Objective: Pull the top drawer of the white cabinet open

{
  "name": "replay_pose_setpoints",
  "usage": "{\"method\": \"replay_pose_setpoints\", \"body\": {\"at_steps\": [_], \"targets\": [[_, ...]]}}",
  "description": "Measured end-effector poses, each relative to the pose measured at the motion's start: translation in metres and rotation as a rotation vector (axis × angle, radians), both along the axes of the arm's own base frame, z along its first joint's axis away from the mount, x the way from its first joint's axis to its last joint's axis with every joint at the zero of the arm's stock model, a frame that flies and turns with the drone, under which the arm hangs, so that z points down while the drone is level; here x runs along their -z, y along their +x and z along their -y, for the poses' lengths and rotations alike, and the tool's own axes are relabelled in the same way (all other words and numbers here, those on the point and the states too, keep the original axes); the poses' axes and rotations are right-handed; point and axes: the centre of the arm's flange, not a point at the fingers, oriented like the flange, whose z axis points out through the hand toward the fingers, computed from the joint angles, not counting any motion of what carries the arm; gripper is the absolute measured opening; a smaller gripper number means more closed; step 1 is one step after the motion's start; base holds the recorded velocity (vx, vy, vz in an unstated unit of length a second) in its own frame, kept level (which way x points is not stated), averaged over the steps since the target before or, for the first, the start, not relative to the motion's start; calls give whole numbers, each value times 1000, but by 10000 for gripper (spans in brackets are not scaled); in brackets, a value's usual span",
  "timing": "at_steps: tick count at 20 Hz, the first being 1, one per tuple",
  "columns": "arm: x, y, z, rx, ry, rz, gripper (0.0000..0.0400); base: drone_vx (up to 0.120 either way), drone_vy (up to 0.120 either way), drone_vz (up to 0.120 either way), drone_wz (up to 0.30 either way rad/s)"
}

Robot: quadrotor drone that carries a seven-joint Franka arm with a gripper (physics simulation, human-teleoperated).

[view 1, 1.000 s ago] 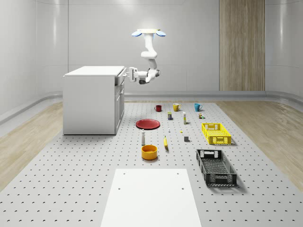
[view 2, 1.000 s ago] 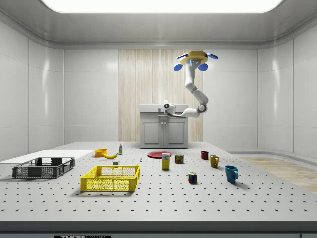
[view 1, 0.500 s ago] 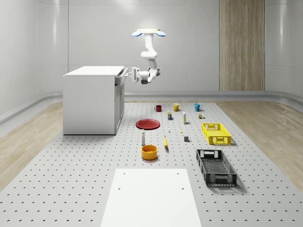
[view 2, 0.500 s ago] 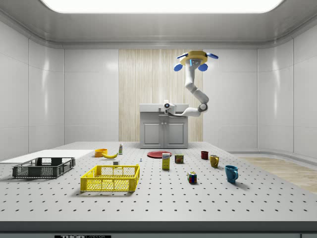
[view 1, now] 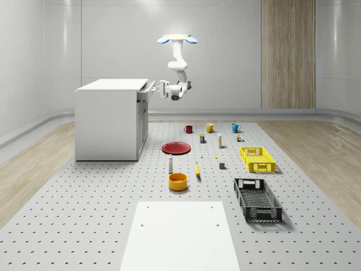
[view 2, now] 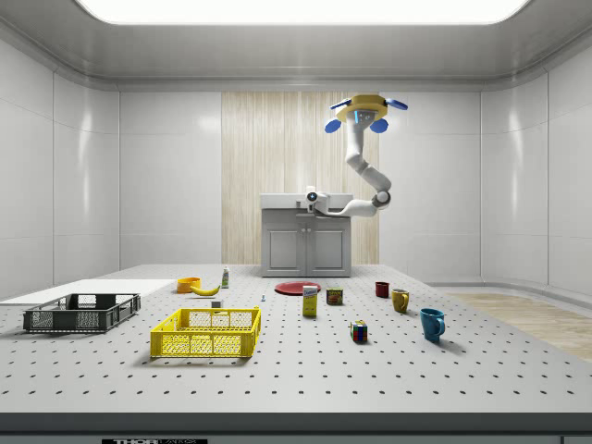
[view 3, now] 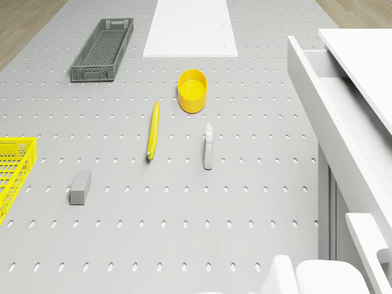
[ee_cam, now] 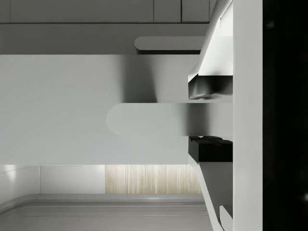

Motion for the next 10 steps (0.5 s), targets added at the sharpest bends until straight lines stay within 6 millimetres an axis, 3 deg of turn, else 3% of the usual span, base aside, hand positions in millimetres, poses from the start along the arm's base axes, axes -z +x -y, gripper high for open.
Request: {"method": "replay_pose_setpoints", "body": {"at_steps": [7, 8, 10], "targets": [[0, 0, 34, 0, 1, 2, 106, 0, 0, 0, 0], [0, 0, 39, 0, 1, 3, 121, 0, 0, 0, 0], [0, 0, 47, 0, 1, 3, 194, 0, 0, 0, 0]]}}
